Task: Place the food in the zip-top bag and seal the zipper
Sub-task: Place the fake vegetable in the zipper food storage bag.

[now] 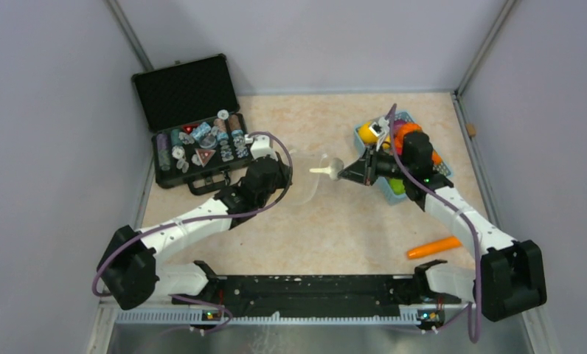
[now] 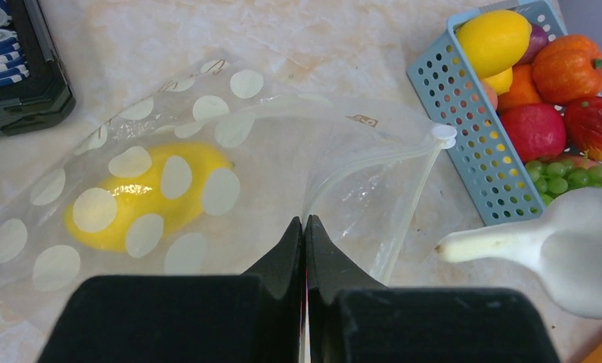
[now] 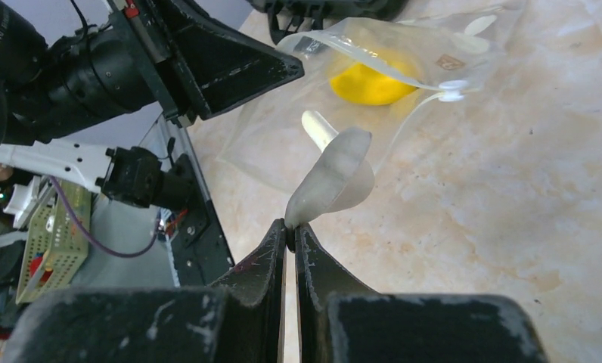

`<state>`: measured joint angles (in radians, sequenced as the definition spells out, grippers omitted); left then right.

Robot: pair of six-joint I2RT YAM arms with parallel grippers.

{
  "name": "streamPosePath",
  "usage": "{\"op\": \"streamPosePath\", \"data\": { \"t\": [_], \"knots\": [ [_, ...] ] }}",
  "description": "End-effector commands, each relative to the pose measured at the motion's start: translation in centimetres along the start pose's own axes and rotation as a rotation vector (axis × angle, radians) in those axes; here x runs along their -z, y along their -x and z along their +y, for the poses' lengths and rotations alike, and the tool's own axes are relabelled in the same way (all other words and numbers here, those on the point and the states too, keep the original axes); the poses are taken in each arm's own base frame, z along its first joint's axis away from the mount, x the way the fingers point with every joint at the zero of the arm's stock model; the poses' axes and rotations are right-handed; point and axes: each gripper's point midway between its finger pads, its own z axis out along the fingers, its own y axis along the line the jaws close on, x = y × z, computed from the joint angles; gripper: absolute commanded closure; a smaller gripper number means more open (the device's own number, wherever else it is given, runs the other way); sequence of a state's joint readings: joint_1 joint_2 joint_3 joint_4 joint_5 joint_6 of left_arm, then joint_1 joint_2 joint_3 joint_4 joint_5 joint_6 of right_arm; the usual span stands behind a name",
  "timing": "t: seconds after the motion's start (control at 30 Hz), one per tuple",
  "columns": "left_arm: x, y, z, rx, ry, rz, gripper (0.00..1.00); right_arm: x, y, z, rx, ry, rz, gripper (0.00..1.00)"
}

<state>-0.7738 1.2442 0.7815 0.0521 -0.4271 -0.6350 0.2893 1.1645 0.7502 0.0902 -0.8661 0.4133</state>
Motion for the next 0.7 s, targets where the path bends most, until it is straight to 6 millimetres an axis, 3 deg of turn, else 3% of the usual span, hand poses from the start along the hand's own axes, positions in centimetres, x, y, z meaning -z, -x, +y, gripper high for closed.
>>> {"op": "streamPosePath", "data": {
  "t": [0.0,0.13,0.33,0.67],
  "knots": [
    [0.0,1.8,-1.4,0.039,-0.038,-0.038,1.00,-1.1,0.0,0.7,0.085,0.033,0.058,1.00],
    [-0.1,1.2,-1.4,0.033,-0.040,-0.018,1.00,-2.3,-1.1,0.2,0.052,0.041,0.101,1.00],
    [-0.3,0.6,-2.2,0.022,-0.078,0.016,1.00,-4.8,-0.7,1.3,0.015,0.103,0.045,1.00],
    [0.4,1.5,-4.3,0.013,-0.168,0.024,1.00,-9.7,-2.3,-0.7,-0.024,-0.006,0.131,1.00]
  ]
}}
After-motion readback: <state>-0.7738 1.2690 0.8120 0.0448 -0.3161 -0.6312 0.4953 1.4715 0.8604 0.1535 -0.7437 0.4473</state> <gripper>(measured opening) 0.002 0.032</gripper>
